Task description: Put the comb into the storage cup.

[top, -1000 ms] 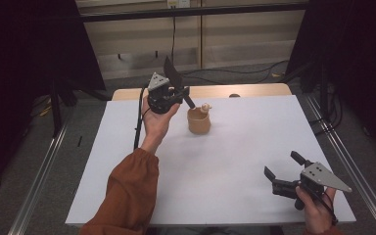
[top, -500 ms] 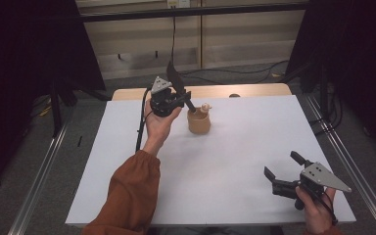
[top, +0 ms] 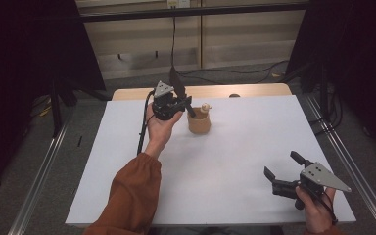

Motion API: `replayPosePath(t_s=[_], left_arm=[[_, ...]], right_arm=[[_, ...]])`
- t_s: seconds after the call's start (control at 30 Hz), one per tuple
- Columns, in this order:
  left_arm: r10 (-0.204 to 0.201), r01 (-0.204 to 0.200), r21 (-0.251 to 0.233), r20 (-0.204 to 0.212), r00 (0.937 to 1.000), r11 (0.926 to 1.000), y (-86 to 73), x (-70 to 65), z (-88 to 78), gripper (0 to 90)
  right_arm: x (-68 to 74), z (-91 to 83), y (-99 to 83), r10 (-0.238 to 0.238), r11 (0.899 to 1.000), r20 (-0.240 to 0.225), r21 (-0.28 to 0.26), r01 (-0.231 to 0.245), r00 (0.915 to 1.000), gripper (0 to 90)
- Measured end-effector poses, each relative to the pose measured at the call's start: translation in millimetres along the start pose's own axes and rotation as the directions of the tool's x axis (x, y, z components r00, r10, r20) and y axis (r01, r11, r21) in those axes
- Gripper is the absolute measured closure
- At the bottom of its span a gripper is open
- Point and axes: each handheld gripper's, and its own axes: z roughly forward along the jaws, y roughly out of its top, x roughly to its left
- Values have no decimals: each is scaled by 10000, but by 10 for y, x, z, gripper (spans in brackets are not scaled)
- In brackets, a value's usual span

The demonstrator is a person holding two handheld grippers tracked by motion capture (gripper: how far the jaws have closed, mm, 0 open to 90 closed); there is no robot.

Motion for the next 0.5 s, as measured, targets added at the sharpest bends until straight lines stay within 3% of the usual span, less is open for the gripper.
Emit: replayPosePath(t_s=[0.5], left_arm=[[-34,35,213,-47,10000,9998,-125,11,59,732]], right_arm=[[3,6,-5,-36,10000,-21,35,36,10000,0]])
